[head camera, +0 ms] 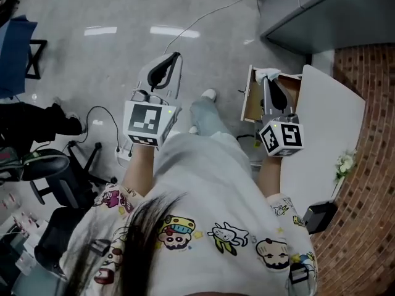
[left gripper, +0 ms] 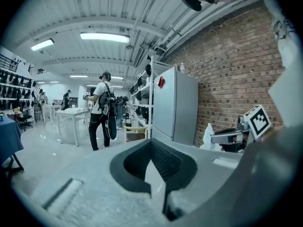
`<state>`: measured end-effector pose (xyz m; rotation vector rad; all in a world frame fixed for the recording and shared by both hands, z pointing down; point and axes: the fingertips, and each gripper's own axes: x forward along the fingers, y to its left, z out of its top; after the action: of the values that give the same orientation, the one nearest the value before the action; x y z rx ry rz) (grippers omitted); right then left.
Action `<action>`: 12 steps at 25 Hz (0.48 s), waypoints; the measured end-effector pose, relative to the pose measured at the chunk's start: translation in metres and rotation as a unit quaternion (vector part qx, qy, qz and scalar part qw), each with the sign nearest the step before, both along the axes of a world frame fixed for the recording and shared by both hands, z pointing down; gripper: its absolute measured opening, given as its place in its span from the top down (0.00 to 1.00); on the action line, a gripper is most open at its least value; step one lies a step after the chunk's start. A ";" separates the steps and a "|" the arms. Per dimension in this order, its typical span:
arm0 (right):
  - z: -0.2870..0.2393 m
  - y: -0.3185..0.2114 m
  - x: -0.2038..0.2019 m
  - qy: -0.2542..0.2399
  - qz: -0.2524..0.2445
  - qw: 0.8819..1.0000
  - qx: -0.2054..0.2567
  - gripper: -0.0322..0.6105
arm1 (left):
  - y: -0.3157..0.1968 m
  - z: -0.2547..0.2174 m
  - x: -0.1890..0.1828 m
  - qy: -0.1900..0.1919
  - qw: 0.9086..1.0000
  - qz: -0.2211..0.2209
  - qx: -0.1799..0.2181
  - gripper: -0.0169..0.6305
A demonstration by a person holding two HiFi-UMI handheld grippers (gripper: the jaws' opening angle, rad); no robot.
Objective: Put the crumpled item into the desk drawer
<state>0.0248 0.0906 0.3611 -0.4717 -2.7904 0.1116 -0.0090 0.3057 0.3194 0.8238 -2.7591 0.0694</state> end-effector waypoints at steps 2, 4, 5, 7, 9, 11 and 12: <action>-0.004 -0.014 -0.017 -0.002 0.014 1.000 -0.003 0.92 | -0.017 -0.006 -0.025 -0.004 1.000 0.016 -0.002 0.98; -0.008 -0.029 -0.031 -0.005 0.030 1.000 -0.006 0.92 | -0.035 -0.011 -0.048 -0.008 0.999 0.035 -0.004 0.98; -0.009 -0.037 -0.038 -0.007 0.039 0.999 -0.007 0.92 | -0.044 -0.013 -0.059 -0.010 0.999 0.045 -0.005 0.98; -0.012 -0.053 -0.049 -0.011 0.059 0.998 -0.010 0.92 | -0.062 -0.017 -0.078 -0.014 0.998 0.066 -0.009 0.98; -0.014 -0.068 -0.057 -0.013 0.077 0.997 -0.013 0.92 | -0.081 -0.019 -0.094 -0.017 0.996 0.083 -0.012 0.98; -0.014 -0.083 -0.063 -0.011 0.095 0.995 -0.016 0.92 | -0.100 -0.021 -0.108 -0.017 0.994 0.103 -0.015 0.98; -0.014 -0.090 -0.064 -0.009 0.105 0.994 -0.017 0.92 | -0.110 -0.022 -0.114 -0.017 0.993 0.115 -0.017 0.98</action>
<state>-0.0391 0.0007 0.3475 -0.1870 -2.8524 0.2037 -0.1228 0.1955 0.2974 1.1360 -2.6733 0.1751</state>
